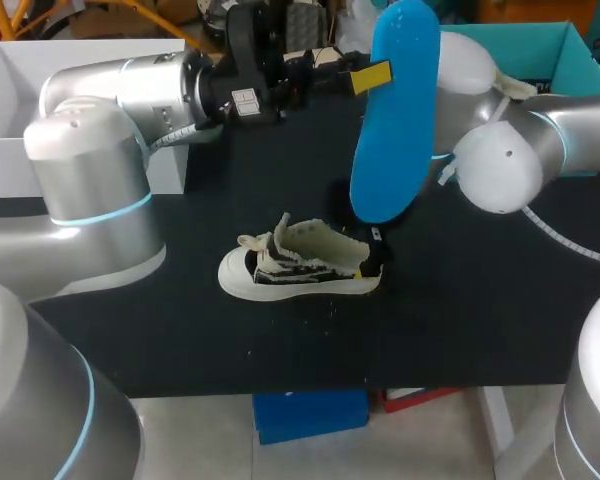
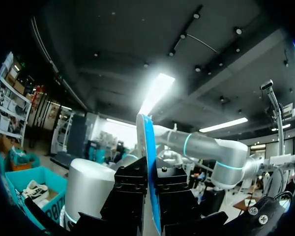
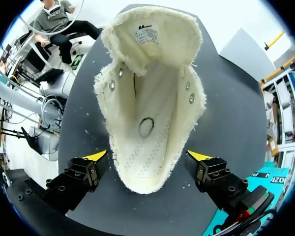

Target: Take the shoe out of the shoebox, open the shoe tongue, remove and reinsert the insole, then place the shoe into the shoebox

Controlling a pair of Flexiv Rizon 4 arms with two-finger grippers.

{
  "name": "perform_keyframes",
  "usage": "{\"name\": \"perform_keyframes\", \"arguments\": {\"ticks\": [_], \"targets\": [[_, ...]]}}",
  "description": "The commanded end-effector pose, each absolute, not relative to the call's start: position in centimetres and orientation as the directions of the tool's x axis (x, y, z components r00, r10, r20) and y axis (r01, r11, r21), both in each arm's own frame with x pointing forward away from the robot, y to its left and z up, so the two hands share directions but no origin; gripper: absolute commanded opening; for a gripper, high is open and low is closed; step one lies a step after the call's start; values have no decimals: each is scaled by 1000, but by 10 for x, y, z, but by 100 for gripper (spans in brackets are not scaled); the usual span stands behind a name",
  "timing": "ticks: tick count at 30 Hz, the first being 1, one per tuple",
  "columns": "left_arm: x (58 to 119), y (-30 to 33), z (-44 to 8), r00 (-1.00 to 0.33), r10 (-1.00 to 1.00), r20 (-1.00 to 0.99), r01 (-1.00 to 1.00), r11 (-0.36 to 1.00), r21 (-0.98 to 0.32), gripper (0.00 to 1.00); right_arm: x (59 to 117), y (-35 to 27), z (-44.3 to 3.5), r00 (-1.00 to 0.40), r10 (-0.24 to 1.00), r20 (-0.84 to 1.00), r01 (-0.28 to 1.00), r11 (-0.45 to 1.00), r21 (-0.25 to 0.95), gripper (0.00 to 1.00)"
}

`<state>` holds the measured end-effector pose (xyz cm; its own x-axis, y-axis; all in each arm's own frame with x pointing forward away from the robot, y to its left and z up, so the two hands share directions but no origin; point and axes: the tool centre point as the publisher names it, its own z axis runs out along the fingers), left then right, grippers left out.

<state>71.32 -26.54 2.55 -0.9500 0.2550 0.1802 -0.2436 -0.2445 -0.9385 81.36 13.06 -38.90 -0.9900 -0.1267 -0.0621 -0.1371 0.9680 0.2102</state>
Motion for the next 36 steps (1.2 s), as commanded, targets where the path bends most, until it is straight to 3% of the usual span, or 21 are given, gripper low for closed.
{"name": "perform_keyframes", "arguments": {"ticks": [1, 17, 29, 36], "targets": [[713, -267, 25, -950, 254, 180, -242, -244, -939, 0, 816, 138, -390, -988, -146, -49, -149, 987, 61, 100], [713, -267, 25, -950, 254, 180, -242, -244, -939, 0, 815, 144, -394, -988, -149, -34, -151, 985, 87, 100], [713, -267, 25, -950, 254, 180, -242, -244, -939, 0, 812, 143, -393, -992, -108, -63, -125, 880, 458, 100], [713, -267, 25, -950, 254, 180, -242, -244, -939, 0, 815, 141, -391, -995, -50, -91, -95, 800, 593, 100]]}}
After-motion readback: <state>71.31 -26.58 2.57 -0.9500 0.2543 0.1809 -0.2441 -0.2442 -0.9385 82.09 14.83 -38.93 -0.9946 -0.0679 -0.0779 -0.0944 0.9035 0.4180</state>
